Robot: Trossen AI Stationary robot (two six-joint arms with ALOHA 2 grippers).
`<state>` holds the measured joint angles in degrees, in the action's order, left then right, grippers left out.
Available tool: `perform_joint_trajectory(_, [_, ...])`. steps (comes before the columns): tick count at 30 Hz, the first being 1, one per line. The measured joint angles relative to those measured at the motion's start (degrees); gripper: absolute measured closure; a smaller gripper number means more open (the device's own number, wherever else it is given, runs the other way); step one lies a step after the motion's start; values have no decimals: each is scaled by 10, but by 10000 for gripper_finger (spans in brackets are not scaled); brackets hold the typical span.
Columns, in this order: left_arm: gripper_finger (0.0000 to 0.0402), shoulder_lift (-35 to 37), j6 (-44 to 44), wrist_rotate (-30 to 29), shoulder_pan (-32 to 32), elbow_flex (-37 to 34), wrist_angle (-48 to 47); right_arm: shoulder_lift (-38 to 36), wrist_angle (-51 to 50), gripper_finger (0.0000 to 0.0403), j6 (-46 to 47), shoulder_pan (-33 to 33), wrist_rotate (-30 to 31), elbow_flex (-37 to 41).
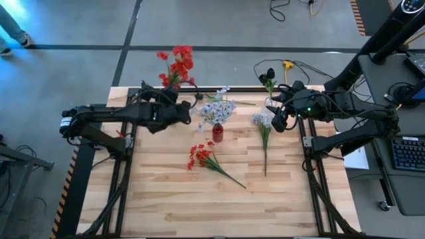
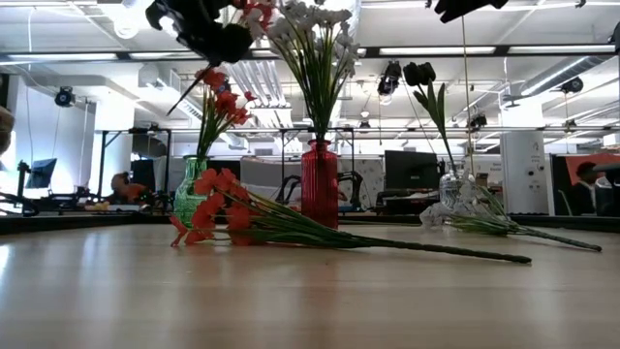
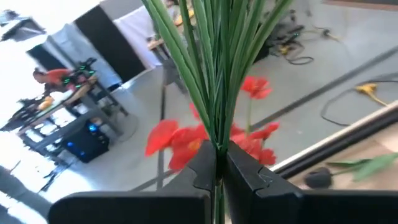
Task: Sort flowers into vase by color
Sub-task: Put the left red flowers into the green vase
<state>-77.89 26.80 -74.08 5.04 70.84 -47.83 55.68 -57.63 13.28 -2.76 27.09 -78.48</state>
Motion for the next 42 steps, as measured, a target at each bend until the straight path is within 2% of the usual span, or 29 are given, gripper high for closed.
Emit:
perform_joint_trajectory(9, [401, 25, -178, 48, 1, 111, 30, 0, -1, 225, -4, 0, 0, 1])
perform_joint_trajectory(11, [401, 45, -242, 119, 1, 132, 78, 0, -1, 225, -4, 0, 0, 1])
perform_joint_trajectory(14, [401, 80, -348, 271, 5, 139, 204, 0, -1, 225, -4, 0, 0, 1])
perform_joint_trajectory(15, [401, 92, -370, 306, 5, 138, 236, 0, -1, 225, -4, 0, 0, 1])
perform_joint_trajectory(18, [401, 131, -394, 321, 5, 118, 276, 0, -1, 225, -4, 0, 0, 1])
perform_joint_trajectory(21, [401, 173, -381, 336, 5, 62, 304, 0, -1, 225, -4, 0, 0, 1])
perform_joint_trajectory(25, [401, 229, -357, 345, -1, -58, 356, 0, -1, 225, -3, 0, 0, 1])
perform_joint_trajectory(35, [401, 345, -434, 335, 0, -368, 695, 0, 1, 225, -2, 0, 0, 2])
perform_joint_trajectory(42, [401, 368, -498, 335, 3, -491, 831, 0, 13, 225, -2, 0, 0, 2])
